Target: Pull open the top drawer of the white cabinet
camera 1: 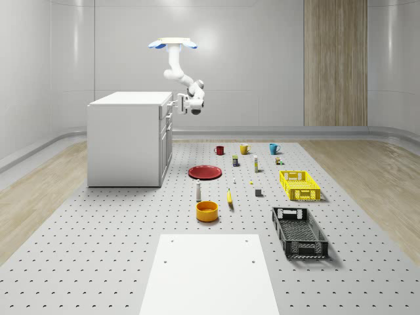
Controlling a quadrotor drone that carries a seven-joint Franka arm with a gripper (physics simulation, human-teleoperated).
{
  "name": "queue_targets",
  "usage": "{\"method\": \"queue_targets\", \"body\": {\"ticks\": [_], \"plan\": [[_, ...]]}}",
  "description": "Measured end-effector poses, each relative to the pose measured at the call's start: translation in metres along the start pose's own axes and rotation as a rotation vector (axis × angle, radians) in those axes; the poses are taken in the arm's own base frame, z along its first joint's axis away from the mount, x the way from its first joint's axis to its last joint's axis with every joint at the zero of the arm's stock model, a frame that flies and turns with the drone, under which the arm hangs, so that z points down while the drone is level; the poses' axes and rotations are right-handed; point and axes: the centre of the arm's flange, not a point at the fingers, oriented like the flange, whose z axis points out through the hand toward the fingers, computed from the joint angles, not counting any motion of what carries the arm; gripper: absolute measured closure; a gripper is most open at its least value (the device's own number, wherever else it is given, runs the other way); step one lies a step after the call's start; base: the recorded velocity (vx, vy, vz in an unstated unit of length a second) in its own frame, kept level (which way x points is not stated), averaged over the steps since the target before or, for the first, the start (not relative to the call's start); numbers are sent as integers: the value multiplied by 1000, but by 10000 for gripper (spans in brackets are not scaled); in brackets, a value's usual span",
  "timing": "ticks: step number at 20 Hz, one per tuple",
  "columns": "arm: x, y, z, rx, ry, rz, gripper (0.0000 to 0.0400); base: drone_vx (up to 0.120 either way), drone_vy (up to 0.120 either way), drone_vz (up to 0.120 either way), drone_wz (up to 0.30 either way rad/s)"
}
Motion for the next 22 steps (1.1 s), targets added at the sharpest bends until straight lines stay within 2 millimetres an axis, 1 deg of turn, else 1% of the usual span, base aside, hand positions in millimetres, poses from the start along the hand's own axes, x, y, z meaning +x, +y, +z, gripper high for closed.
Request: {"method": "queue_targets", "body": {"ticks": [9, 13, 15, 17, 19, 22], "plan": [[0, 0, -23, 0, 0, 1, 295, 0, 0, 0, 0], [0, 0, -30, 0, 0, 1, 295, 0, 0, 0, 0], [0, 0, -32, 0, 0, 1, 227, 0, 0, 0, 0], [0, 0, -32, 0, 0, 1, 175, 0, 0, 0, 0], [0, 0, -29, 0, 0, 1, 144, 0, 0, 0, 0], [0, 0, -21, 0, 0, 1, 118, 0, 0, 0, 0]]}}
